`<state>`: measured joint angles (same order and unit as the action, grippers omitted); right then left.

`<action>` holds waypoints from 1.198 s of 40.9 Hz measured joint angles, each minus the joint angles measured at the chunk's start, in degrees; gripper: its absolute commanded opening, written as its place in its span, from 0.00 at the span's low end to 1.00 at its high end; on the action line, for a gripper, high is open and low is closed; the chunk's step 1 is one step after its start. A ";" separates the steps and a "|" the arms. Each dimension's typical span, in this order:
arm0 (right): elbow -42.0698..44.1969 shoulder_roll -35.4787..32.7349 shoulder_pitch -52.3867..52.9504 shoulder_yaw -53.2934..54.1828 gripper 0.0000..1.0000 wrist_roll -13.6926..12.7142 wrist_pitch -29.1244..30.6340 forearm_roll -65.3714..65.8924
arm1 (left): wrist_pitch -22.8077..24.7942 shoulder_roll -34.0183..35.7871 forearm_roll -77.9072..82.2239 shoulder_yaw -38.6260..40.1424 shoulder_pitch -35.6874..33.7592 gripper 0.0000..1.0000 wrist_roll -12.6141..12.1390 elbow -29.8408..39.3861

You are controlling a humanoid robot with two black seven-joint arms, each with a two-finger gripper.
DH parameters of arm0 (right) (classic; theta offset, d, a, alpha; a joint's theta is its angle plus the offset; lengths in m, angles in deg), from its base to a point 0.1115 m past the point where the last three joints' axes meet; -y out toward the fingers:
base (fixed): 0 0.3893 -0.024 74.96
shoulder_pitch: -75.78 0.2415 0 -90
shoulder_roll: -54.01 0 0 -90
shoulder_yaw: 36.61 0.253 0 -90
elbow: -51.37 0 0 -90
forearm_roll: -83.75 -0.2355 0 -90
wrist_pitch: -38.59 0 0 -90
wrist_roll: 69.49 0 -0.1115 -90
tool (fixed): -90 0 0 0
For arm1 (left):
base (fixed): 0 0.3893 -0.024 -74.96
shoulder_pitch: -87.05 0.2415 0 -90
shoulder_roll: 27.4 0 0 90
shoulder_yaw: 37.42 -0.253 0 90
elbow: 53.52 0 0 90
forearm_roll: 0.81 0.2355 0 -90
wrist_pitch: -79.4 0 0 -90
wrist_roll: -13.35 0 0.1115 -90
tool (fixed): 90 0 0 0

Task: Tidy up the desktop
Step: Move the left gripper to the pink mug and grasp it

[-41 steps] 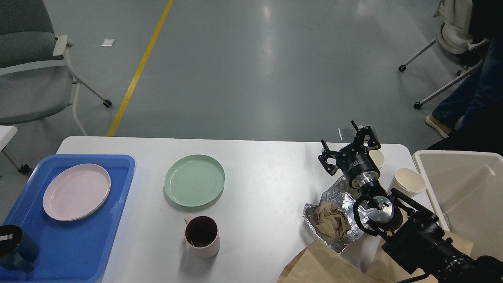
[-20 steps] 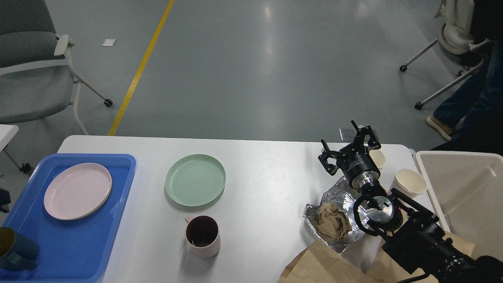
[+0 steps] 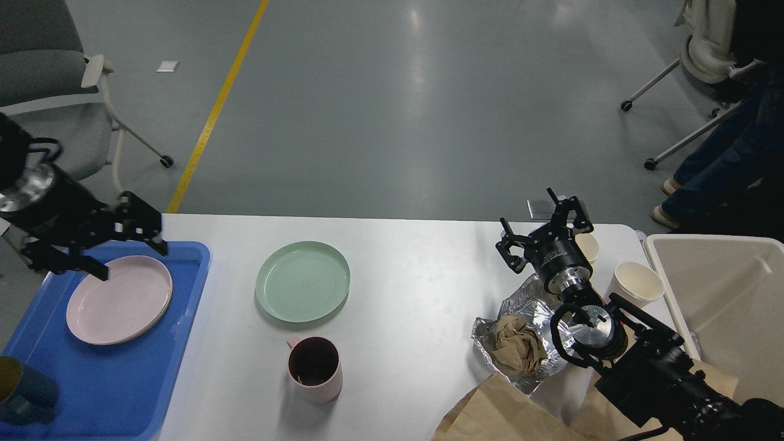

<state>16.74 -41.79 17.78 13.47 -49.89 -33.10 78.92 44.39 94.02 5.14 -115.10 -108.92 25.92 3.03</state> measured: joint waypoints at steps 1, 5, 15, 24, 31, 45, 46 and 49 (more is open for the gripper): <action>0.00 0.00 0.00 0.00 1.00 0.00 0.00 0.00 | 0.00 -1.37 -0.25 0.17 0.13 0.95 0.00 0.70; 0.00 0.00 -0.01 -0.04 1.00 0.00 0.01 0.00 | -2.05 -7.18 -1.04 0.71 0.41 0.95 -0.04 5.62; 0.00 0.00 -0.01 -0.01 1.00 0.00 0.03 0.00 | -10.82 -14.23 -1.28 7.88 3.98 0.95 -7.31 12.57; 0.00 0.00 -0.01 0.02 1.00 0.00 0.03 0.00 | -21.76 -16.71 -1.30 14.79 10.59 0.95 -16.49 12.78; 0.00 0.00 -0.01 0.02 1.00 0.00 0.04 0.00 | -25.02 -18.13 -1.37 16.42 13.11 0.95 -17.10 12.81; 0.00 0.00 -0.01 0.01 1.00 0.00 0.04 0.00 | -25.93 -19.14 -1.73 18.51 15.60 0.94 -17.10 13.96; 0.00 0.00 -0.01 0.01 1.00 0.00 0.04 0.00 | -26.05 -19.19 -1.73 18.52 15.76 0.94 -17.10 13.98; 0.00 0.00 -0.01 -0.03 1.00 0.00 0.05 0.00 | -27.17 -19.38 -1.73 18.53 16.50 0.93 -17.10 13.99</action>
<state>16.74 -41.79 17.77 13.44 -49.89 -33.05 78.92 17.22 74.64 3.41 -96.57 -92.42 8.82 17.02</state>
